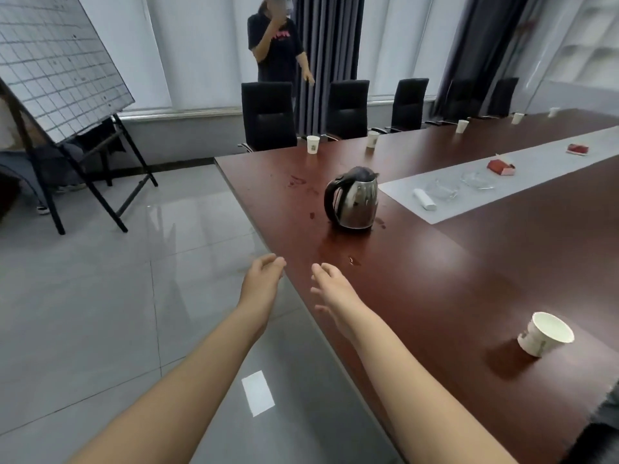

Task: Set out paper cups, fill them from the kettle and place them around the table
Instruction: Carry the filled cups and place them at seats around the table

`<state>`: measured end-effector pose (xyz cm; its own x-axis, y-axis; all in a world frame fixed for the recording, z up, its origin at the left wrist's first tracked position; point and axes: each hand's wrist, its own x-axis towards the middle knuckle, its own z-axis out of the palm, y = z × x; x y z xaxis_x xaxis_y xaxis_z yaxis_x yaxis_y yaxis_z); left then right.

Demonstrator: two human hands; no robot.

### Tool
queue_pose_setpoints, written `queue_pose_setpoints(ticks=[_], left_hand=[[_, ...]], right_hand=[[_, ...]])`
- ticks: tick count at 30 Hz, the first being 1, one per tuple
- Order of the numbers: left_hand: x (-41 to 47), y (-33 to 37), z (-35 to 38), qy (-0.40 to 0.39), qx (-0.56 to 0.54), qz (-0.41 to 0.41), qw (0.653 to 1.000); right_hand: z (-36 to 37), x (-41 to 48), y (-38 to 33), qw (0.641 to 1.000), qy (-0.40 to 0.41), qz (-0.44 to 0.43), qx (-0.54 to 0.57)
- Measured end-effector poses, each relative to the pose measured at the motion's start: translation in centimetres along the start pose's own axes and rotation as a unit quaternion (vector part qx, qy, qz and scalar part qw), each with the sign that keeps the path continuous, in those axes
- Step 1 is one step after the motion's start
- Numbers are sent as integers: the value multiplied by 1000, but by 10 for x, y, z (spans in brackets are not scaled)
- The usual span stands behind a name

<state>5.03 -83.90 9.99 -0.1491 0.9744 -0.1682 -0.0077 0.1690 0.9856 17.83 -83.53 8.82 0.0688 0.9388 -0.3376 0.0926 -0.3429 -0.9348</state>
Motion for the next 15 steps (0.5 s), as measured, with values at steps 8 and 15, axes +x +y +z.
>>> queue_pose_setpoints(ticks=[8, 15], left_hand=[[156, 9, 2, -92, 4, -4, 996], [290, 34, 11, -182, 61, -3, 981]], right_hand=[[17, 119, -26, 995, 91, 32, 14], [21, 195, -56, 977, 186, 80, 59]])
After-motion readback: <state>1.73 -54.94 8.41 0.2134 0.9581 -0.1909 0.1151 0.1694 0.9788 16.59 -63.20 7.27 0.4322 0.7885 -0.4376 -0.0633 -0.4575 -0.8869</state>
